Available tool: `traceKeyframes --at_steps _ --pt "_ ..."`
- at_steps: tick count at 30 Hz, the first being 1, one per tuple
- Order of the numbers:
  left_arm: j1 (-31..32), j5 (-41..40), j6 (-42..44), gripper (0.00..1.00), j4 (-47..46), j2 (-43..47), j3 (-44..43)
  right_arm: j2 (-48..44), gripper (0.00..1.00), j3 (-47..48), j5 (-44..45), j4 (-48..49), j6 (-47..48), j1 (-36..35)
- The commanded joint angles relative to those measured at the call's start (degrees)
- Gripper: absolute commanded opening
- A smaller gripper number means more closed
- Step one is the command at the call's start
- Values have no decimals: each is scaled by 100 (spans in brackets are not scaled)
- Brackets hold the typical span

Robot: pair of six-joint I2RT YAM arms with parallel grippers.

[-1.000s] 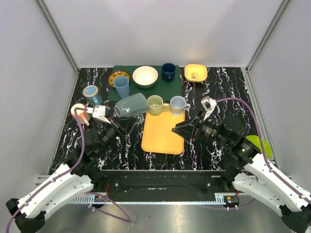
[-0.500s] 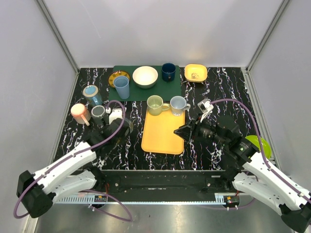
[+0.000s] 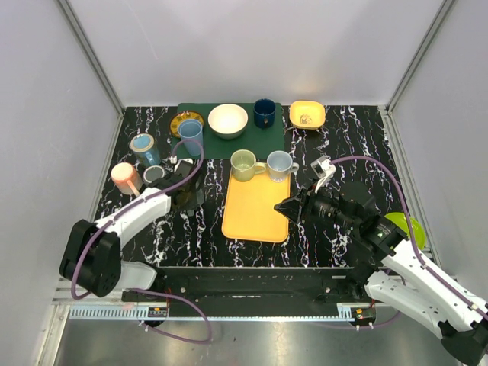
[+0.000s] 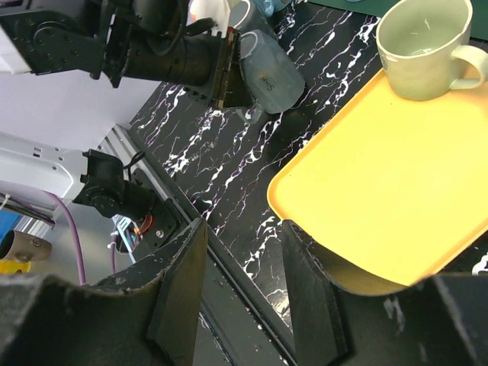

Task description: Turn the mug right side up

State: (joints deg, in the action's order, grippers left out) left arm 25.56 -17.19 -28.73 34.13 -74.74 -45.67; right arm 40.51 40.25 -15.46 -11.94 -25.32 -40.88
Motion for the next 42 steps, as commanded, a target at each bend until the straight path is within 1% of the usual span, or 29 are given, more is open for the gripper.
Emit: traceKeyframes --at_steps 1,7,8,9,10,11,12,14,15,17,18,19,21,22,23,24,25,26,27,28,30,31,35,37,39,42 --pt "-174 356 210 0 -811 -374 -390 9 50 132 149 -1 185 -43" --pt "-341 497 149 0 -1013 -866 -337 -8 50 167 263 -185 317 -42" --pt "-350 489 131 3 -1005 -876 -337 -8 50 176 307 -203 343 -43" --pt "-359 454 122 9 -979 -858 -346 0 50 185 325 -273 352 -43" --pt "-359 436 131 19 -917 -823 -363 9 51 220 351 -308 379 -51" --pt "-359 401 122 38 -882 -771 -381 18 51 238 412 -335 396 -43" --pt "-359 366 122 44 -838 -631 -390 27 52 255 447 -378 405 -34" --pt "-359 252 113 51 -724 -420 -373 71 53 308 544 -414 431 -42" --pt "-359 225 113 57 -680 -192 -381 97 53 325 562 -440 440 -34" --pt "-359 155 113 63 -504 46 -407 211 53 404 658 -466 449 -43" --pt "-359 146 113 67 -434 300 -416 255 54 440 711 -493 449 -43" --pt "-350 146 122 68 -320 441 -460 386 54 527 755 -519 467 -43" --pt "-341 137 105 70 -171 923 -487 562 54 668 1245 -729 493 -43" --pt "-341 154 87 74 -144 1100 -495 798 54 842 1509 -817 502 -34" --pt "-324 189 61 75 -117 1267 -495 913 54 914 2381 -905 502 -34" --pt "-306 225 43 76 -108 1608 -478 1036 54 949 2808 -932 502 -42" --pt "-289 329 -53 78 -152 1786 -452 1307 55 967 3438 -854 571 -43" --pt "-236 409 -88 79 -213 2109 -408 1423 57 959 3627 -749 833 -34" --pt "-192 479 -132 79 -336 2252 -303 1555 57 941 3795 -435 1019 -42" --pt "-140 602 -202 79 -398 2375 -250 1887 59 993 4040 -327 1229 -34" --pt "80 673 -229 78 -495 2604 -136 2345 61 1247 4217 -404 1774 45" --pt "159 725 -229 77 -521 2640 -92 2791 61 1483 4305 -440 1959 71" --pt "449 980 -221 76 -758 2920 216 3761 63 2161 3929 -1009 2680 423" --pt "485 1208 -203 76 -969 3079 453 4190 63 2486 3902 -1169 2944 580" --pt "485 1306 -168 76 -1092 3316 620 4394 63 2715 3701 -1459 3033 721" --pt "494 1437 -45 75 -1119 3510 700 4623 63 2953 3253 -1565 3243 1073"
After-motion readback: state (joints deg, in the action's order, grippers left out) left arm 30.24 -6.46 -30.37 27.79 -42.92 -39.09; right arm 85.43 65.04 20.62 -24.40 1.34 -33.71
